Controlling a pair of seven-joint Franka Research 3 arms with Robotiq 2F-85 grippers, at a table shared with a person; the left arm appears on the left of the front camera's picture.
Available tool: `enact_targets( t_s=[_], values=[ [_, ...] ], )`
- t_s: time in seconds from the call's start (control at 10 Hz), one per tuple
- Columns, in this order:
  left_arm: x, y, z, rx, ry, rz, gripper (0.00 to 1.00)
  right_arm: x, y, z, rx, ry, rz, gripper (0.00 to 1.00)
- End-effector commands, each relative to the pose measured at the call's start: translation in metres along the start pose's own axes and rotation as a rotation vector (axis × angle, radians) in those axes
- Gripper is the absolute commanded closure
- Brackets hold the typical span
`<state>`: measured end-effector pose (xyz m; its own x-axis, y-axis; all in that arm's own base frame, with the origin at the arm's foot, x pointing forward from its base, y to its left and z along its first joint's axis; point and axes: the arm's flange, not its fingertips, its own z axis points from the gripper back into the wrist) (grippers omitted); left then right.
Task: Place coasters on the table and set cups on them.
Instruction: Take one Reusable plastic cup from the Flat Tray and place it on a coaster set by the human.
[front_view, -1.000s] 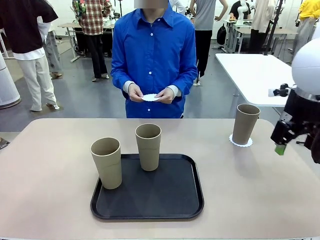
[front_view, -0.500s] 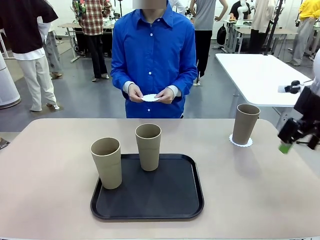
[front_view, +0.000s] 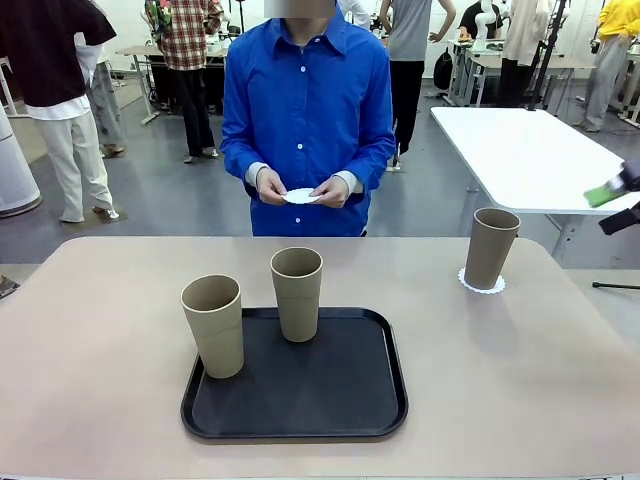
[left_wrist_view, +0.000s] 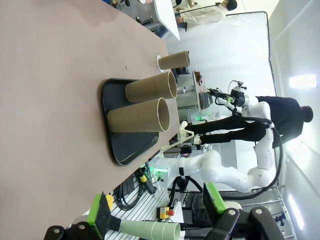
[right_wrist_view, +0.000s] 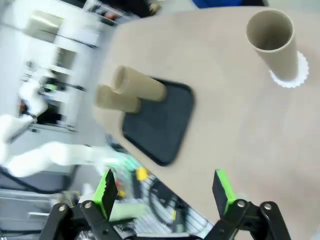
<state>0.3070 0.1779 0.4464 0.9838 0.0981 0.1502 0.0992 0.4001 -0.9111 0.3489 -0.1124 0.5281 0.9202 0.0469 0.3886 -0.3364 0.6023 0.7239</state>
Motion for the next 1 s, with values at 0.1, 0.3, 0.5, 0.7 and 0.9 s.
enact_targets(
  t_s=[0.1,0.3,0.5,0.7,0.9],
  values=[
    [-0.001,-0.001,0.002,-0.006,-0.002,-0.005,0.0,-0.02,-0.06,0.039,0.313,-0.079,-0.17,0.0],
    [-0.001,-0.001,0.002,-0.006,-0.002,-0.005,0.0,-0.033,-0.103,0.057,0.347,-0.08,-0.281,0.0],
    [-0.001,-0.001,0.002,-0.006,-0.002,-0.005,0.0,-0.04,-0.143,0.065,0.361,-0.034,-0.333,0.0],
    [-0.001,-0.001,0.002,-0.006,-0.002,-0.005,0.0,-0.037,-0.169,0.066,0.37,0.031,-0.369,0.0],
    [-0.001,-0.001,0.002,-0.006,-0.002,-0.005,0.0,-0.031,-0.169,0.065,0.359,0.053,-0.334,0.0]
  ],
)
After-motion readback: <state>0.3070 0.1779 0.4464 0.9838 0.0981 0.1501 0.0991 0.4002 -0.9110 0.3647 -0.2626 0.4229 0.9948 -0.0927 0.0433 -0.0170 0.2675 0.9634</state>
